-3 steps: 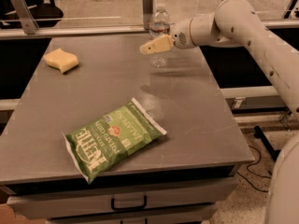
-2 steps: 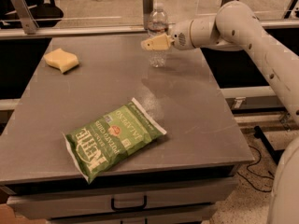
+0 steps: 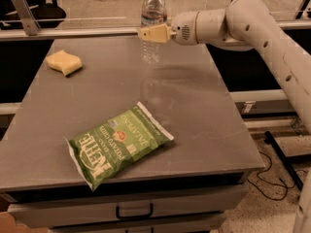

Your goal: Pick water bottle

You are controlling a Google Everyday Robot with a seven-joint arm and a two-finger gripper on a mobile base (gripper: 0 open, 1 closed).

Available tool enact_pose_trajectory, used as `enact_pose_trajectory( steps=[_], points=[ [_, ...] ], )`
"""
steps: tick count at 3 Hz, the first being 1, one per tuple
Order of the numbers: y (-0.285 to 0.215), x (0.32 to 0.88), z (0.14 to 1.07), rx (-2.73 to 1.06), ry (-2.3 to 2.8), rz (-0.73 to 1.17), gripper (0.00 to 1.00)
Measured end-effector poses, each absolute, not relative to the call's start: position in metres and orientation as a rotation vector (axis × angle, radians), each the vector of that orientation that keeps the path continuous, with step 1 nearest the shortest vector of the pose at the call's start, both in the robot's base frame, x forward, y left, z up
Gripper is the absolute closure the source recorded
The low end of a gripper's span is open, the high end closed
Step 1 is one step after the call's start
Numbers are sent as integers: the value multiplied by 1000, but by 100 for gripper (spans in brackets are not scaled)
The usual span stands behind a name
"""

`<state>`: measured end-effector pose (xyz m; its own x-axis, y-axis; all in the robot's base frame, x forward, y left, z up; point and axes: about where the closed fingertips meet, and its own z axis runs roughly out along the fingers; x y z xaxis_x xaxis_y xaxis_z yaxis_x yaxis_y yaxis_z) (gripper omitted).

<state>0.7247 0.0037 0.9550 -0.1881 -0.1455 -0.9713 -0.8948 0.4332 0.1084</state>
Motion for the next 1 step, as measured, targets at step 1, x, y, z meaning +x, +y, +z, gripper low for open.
enact_pose_trajectory(
  steps=[1],
  points=[
    [34,696,990,-1013,1526,1005,100]
  ],
)
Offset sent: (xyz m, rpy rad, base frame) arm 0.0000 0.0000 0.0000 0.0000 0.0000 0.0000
